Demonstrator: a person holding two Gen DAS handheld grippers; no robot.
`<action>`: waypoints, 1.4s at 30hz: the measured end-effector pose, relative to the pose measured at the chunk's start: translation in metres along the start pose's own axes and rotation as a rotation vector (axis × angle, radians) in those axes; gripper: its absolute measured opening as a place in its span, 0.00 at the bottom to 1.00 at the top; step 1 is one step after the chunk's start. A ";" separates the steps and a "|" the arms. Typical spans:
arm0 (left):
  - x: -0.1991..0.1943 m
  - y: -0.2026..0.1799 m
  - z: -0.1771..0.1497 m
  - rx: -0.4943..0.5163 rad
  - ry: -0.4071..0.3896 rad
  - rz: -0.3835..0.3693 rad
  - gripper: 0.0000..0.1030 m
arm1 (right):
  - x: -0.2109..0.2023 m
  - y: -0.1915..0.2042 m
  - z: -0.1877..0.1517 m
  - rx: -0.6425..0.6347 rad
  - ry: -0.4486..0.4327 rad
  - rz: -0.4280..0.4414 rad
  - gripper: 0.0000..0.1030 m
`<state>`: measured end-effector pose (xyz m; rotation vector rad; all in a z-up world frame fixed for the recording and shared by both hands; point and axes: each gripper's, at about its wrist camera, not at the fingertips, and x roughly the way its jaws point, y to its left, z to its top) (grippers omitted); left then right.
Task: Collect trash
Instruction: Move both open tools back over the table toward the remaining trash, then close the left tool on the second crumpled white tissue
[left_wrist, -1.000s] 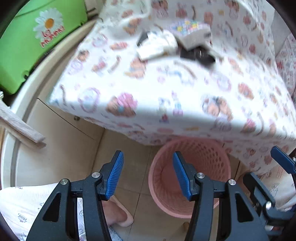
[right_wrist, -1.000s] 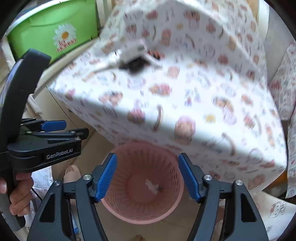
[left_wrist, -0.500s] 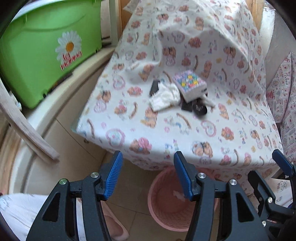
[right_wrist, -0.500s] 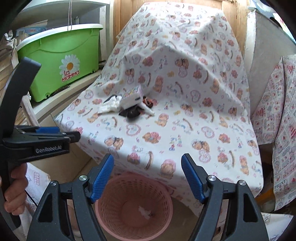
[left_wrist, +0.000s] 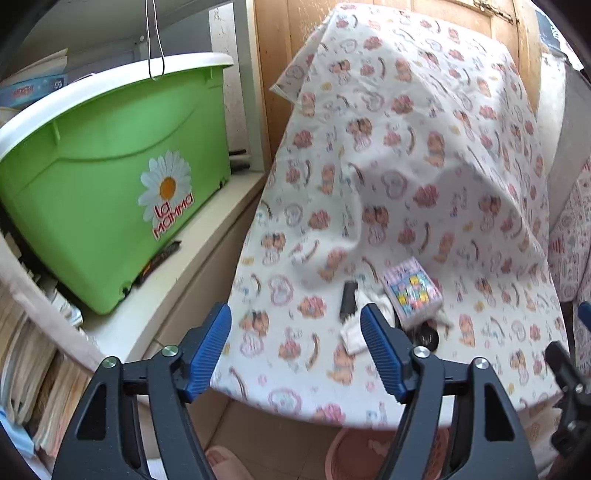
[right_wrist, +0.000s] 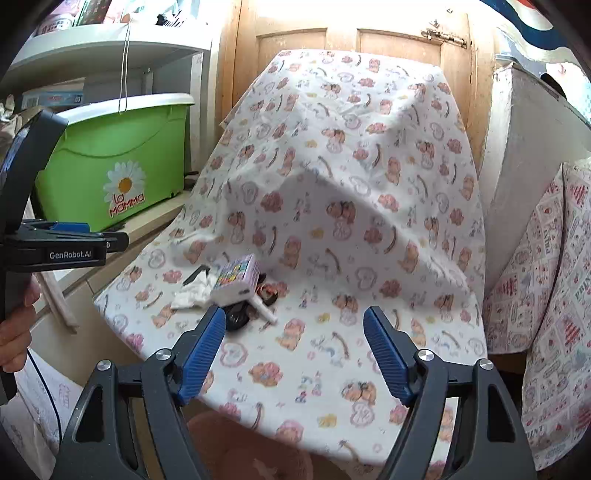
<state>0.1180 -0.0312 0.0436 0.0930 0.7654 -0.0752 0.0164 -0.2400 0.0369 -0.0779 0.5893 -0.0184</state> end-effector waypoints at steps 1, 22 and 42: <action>0.003 0.002 0.004 -0.005 -0.011 0.002 0.73 | 0.001 -0.004 0.006 0.007 -0.013 -0.003 0.82; 0.110 -0.019 -0.016 0.044 0.296 -0.195 0.47 | 0.089 -0.004 -0.016 0.043 0.129 0.003 0.82; 0.122 -0.052 -0.034 0.114 0.209 -0.251 0.55 | 0.075 -0.005 -0.025 0.098 0.136 0.003 0.82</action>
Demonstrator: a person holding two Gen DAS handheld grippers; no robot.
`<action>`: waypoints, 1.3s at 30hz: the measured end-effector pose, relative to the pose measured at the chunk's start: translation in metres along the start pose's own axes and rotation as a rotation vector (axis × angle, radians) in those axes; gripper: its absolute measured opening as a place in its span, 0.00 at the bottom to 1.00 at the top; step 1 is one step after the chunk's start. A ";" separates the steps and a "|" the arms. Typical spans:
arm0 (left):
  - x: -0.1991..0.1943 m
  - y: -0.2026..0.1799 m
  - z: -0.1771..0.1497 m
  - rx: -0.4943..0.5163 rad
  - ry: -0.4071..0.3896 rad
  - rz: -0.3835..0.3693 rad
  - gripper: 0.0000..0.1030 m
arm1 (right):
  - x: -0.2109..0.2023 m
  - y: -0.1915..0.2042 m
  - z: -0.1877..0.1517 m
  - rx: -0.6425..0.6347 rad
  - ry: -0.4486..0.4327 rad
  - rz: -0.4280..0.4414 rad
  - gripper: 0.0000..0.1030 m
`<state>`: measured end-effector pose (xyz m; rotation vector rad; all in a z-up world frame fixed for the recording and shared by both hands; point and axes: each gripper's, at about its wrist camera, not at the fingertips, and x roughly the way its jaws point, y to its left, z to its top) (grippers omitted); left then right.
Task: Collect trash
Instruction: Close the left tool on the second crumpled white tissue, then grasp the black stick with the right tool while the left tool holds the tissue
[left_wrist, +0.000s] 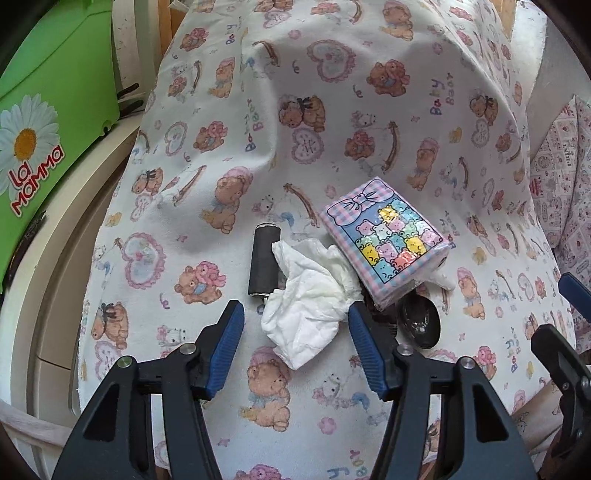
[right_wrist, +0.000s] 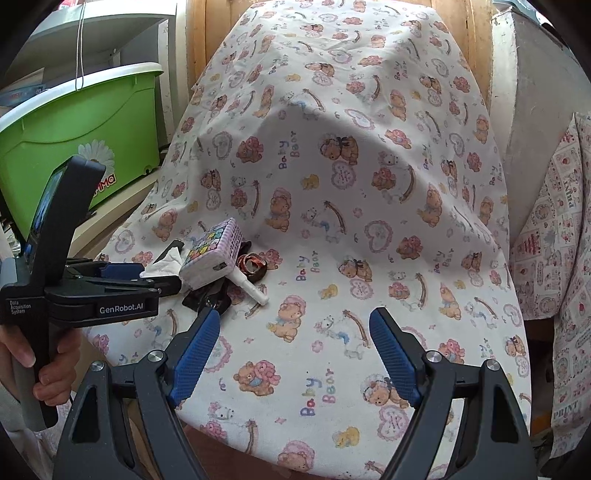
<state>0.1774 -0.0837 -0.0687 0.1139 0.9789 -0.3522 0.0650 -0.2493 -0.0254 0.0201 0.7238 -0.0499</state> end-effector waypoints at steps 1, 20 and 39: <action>0.000 0.000 0.001 -0.011 -0.002 -0.005 0.51 | 0.002 -0.001 0.001 0.009 0.005 0.005 0.82; -0.075 0.038 0.001 -0.120 -0.109 0.013 0.05 | 0.032 0.016 0.008 0.034 0.067 0.130 0.78; -0.073 0.046 0.004 -0.131 -0.148 0.049 0.05 | 0.080 0.047 0.008 0.044 0.199 0.177 0.16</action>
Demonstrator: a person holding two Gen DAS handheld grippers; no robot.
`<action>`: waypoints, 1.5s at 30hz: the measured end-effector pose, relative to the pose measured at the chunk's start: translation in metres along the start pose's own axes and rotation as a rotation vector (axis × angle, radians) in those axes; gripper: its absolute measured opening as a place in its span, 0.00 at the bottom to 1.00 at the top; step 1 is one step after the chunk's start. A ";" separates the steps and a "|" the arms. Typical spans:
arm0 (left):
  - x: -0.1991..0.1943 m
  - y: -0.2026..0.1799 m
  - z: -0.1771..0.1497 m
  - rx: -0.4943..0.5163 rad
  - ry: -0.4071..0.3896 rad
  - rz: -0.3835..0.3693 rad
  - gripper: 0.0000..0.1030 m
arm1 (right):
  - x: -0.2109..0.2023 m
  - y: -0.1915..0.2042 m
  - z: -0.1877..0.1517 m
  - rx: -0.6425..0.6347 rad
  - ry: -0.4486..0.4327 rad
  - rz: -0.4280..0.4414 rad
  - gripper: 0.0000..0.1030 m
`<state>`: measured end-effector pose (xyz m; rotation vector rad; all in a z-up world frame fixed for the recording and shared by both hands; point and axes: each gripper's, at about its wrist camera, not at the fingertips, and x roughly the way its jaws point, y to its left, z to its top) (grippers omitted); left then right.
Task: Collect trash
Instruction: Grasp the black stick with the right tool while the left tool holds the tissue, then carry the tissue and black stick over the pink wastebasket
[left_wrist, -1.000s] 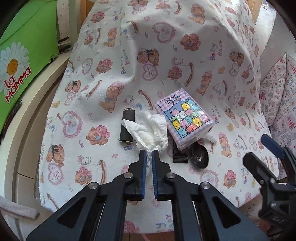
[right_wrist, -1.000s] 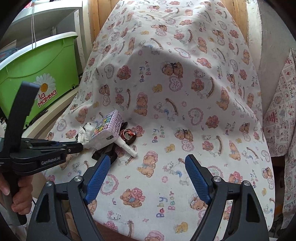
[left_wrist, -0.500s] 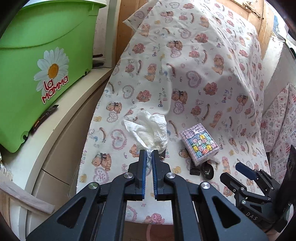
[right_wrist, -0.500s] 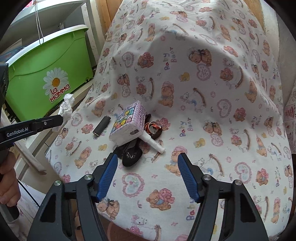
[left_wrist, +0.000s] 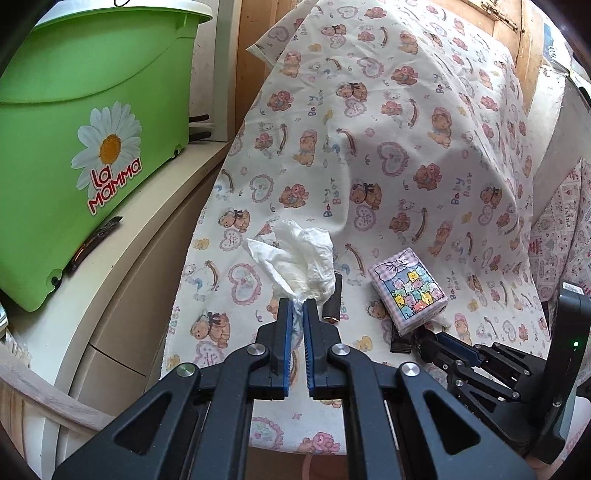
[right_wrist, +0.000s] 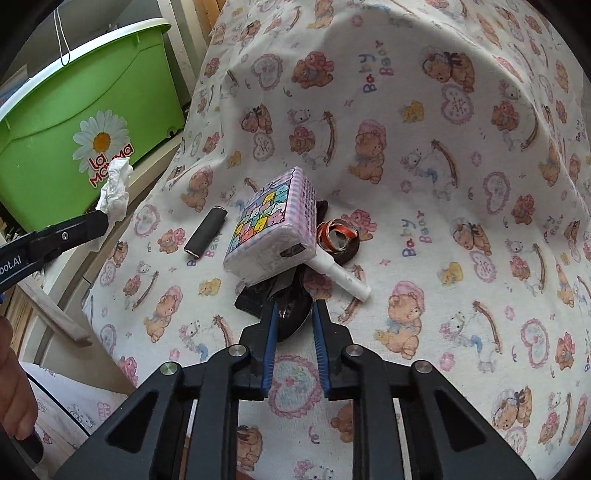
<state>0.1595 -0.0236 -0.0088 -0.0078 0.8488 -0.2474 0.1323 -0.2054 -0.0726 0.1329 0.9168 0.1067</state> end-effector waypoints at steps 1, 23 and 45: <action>0.001 -0.001 0.000 0.004 -0.003 0.011 0.05 | 0.001 0.000 0.000 -0.007 0.003 -0.012 0.12; 0.004 -0.003 -0.003 0.000 -0.024 0.041 0.05 | -0.055 -0.020 -0.013 -0.008 -0.068 0.037 0.03; -0.028 -0.041 -0.016 0.114 -0.042 0.021 0.05 | -0.090 -0.021 -0.026 -0.018 -0.077 0.057 0.02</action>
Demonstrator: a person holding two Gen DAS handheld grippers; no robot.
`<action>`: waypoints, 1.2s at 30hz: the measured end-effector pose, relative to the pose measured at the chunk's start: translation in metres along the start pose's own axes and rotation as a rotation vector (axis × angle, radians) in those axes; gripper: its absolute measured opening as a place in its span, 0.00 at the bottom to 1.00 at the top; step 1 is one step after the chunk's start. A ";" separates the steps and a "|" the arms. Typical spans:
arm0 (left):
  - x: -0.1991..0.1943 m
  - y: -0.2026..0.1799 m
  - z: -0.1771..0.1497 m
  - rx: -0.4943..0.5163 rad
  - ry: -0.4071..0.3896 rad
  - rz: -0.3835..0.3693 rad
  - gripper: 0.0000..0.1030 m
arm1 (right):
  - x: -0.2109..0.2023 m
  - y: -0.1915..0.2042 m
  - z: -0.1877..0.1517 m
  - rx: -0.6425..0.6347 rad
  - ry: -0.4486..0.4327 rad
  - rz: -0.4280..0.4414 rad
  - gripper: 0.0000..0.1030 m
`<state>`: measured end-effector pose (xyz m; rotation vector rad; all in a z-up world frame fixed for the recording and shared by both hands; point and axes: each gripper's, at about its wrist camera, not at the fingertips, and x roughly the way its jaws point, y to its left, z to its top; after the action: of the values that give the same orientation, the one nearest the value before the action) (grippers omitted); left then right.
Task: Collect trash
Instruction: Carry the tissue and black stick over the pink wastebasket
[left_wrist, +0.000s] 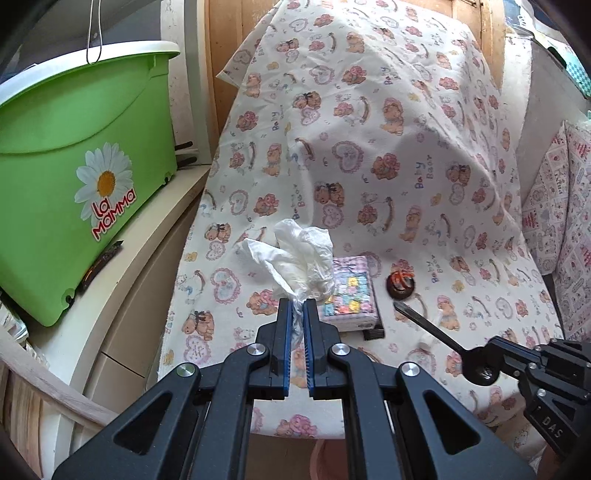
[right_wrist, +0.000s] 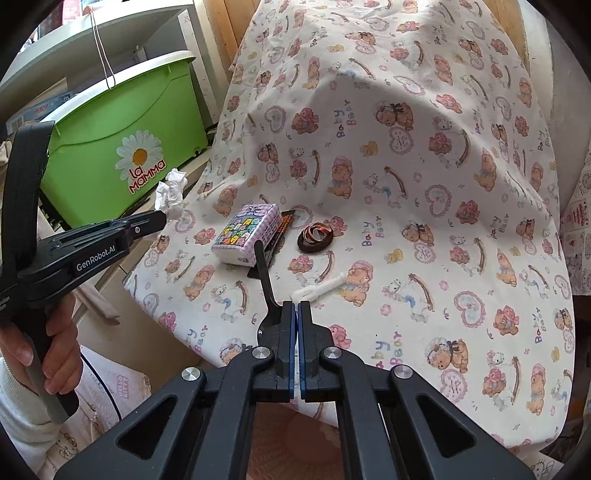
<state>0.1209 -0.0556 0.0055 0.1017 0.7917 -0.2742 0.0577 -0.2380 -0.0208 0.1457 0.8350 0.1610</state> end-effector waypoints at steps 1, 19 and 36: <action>-0.005 -0.003 0.000 -0.002 0.008 -0.017 0.05 | -0.001 0.001 0.001 -0.002 -0.001 0.001 0.02; -0.074 -0.037 -0.044 -0.081 0.093 -0.174 0.06 | -0.068 0.021 -0.037 0.026 0.037 0.005 0.02; -0.020 -0.054 -0.099 -0.035 0.254 -0.223 0.06 | -0.015 0.016 -0.090 0.011 0.240 -0.002 0.02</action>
<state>0.0238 -0.0842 -0.0487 0.0146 1.0621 -0.4639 -0.0203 -0.2195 -0.0666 0.1369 1.0751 0.1740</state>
